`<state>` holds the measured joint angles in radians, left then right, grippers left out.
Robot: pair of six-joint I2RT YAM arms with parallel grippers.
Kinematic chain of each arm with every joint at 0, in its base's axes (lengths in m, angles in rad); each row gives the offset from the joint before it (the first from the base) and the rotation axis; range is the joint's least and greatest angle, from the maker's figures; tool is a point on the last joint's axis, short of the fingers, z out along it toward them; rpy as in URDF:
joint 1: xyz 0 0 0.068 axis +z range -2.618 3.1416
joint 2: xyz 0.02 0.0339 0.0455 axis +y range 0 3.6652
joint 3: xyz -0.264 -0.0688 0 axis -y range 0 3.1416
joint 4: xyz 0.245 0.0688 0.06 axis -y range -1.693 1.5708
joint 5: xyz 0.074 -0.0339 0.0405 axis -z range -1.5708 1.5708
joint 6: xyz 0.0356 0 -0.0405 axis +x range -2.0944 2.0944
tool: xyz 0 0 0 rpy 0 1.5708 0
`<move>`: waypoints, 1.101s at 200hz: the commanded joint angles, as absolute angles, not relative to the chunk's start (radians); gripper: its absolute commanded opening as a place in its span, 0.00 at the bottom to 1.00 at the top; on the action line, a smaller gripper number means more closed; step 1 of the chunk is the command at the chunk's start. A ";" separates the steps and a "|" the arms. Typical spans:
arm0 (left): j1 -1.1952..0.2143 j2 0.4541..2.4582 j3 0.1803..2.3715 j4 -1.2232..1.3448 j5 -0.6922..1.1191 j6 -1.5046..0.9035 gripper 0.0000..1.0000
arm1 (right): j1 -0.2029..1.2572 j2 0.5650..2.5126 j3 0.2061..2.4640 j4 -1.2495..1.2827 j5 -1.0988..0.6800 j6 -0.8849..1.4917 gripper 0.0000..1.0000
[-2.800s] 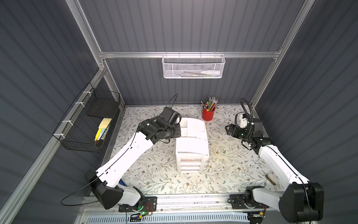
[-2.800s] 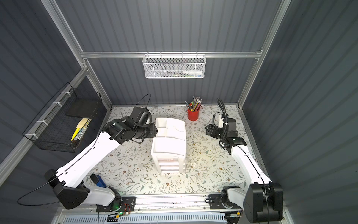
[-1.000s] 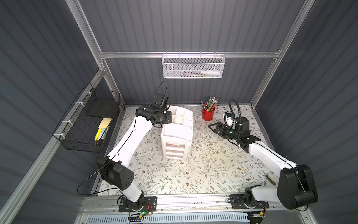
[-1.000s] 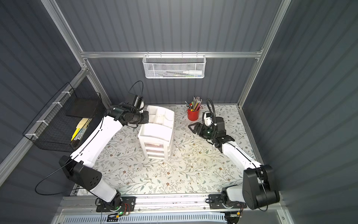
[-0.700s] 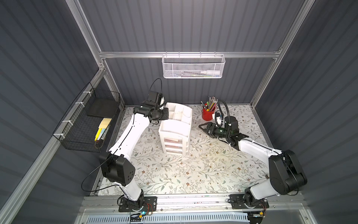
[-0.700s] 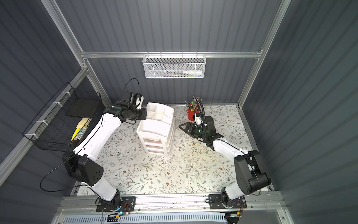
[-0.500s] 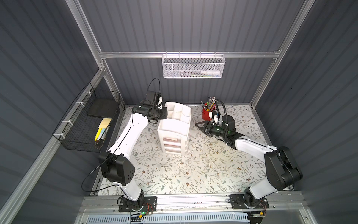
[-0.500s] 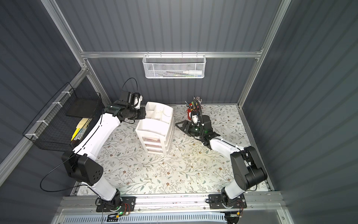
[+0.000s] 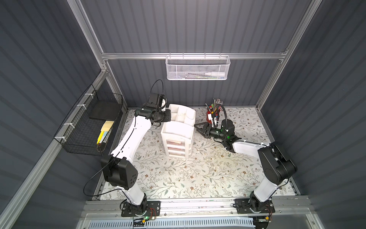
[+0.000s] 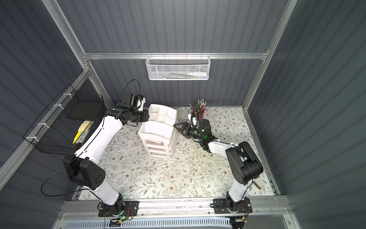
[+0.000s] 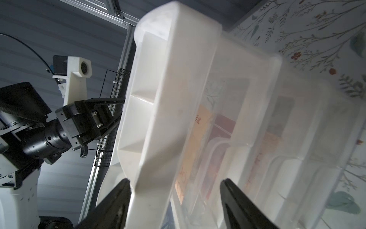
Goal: Take the postcards out of the drawer
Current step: Move the storage box to the center of the board, then open the drawer in the storage box.
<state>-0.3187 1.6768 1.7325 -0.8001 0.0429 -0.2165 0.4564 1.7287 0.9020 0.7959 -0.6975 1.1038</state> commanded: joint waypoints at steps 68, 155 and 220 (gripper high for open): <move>-0.313 1.690 1.711 -0.771 0.066 -0.203 0.00 | 0.507 1.843 0.912 1.107 -0.718 1.254 0.80; -0.313 1.673 1.697 -0.776 0.055 -0.206 0.00 | 0.522 1.879 0.931 1.196 -0.704 1.292 0.94; -0.313 1.670 1.678 -0.781 0.035 -0.204 0.00 | 0.518 1.878 0.920 1.338 -0.692 1.338 0.91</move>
<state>-0.3058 1.6718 1.7077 -0.7532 0.0460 -0.2165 0.5087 1.8862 0.9035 1.1709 -0.6868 1.2953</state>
